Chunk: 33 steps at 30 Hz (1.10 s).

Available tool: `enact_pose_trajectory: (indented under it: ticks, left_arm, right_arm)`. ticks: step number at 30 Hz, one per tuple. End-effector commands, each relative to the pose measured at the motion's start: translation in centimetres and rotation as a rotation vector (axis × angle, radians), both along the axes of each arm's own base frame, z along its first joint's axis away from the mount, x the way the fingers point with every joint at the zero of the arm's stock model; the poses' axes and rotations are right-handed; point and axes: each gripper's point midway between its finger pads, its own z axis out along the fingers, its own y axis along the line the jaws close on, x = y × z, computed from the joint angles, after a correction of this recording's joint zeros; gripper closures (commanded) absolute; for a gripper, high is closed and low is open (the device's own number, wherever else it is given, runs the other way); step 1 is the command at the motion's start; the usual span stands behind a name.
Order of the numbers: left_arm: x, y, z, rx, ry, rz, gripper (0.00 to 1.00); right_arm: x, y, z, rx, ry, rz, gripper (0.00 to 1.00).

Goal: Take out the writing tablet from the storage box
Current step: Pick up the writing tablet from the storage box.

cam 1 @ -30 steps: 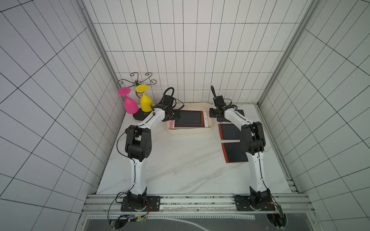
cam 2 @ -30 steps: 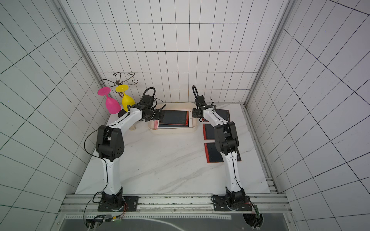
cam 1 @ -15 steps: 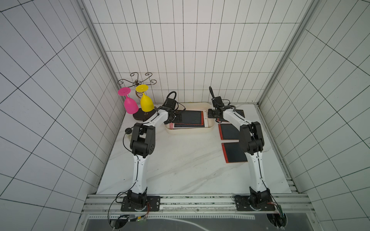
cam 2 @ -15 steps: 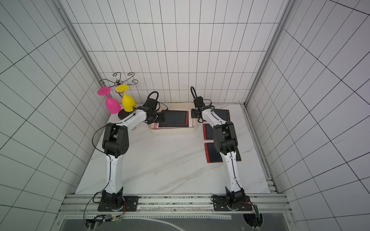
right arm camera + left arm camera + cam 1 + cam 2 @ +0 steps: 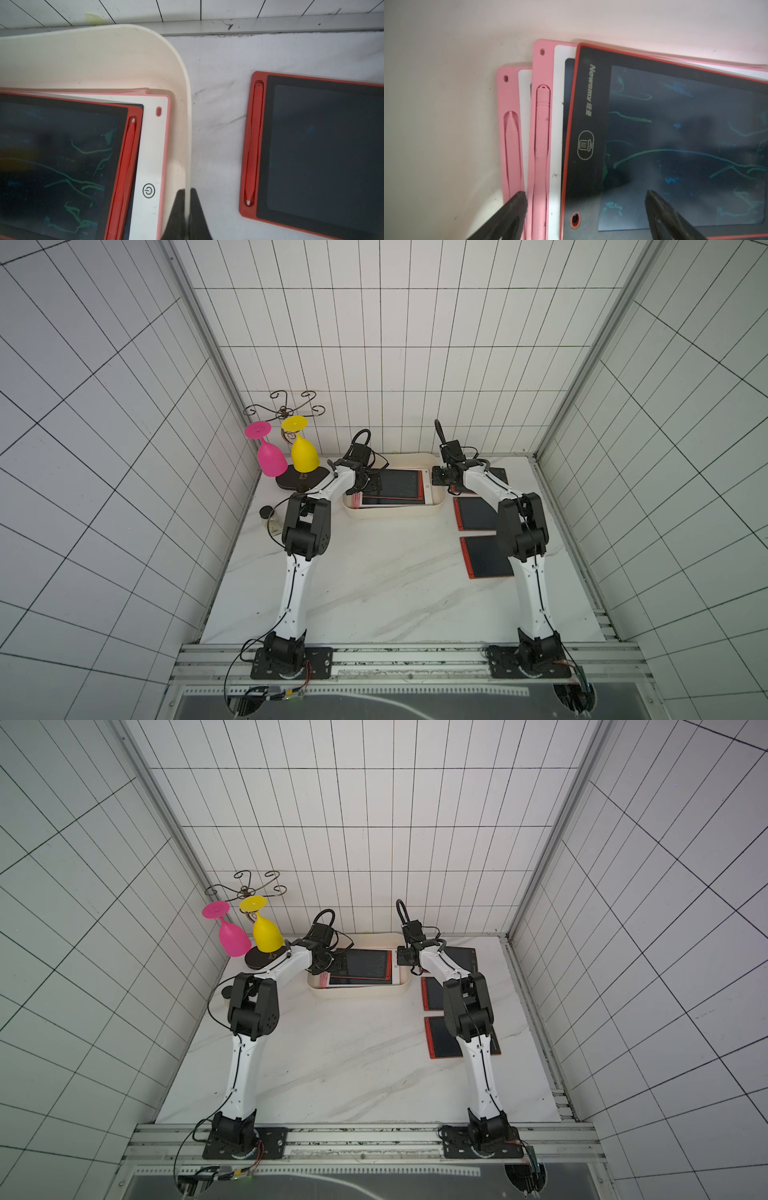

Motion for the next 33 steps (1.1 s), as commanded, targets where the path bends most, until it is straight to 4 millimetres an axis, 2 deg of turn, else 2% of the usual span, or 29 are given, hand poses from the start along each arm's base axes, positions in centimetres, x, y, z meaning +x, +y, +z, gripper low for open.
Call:
enact_pose_trajectory:
  ticks: [1, 7, 20, 28, 33]
  left_arm:
    - [0.3, -1.4, -0.7, -0.001, 0.007, -0.008, 0.11]
    - [0.3, -3.4, -1.5, -0.005, -0.002, -0.038, 0.11]
    - [-0.3, -7.6, -1.7, -0.063, -0.011, -0.085, 0.11]
    - [-1.8, -11.3, 1.2, -0.312, 0.026, -0.105, 0.11]
    - [-2.6, -12.6, 3.3, -0.432, 0.021, -0.105, 0.12]
  right_arm:
    - [0.5, 0.8, 0.5, 0.019, -0.017, 0.021, 1.00]
    - [0.3, 1.1, 0.2, 0.025, -0.011, 0.024, 1.00]
    - [0.0, 1.4, 0.0, 0.041, -0.005, 0.029, 1.00]
    - [-0.2, 1.8, -0.2, 0.067, 0.003, 0.031, 1.00]
    - [-0.3, 2.2, -0.2, 0.078, 0.006, 0.035, 1.00]
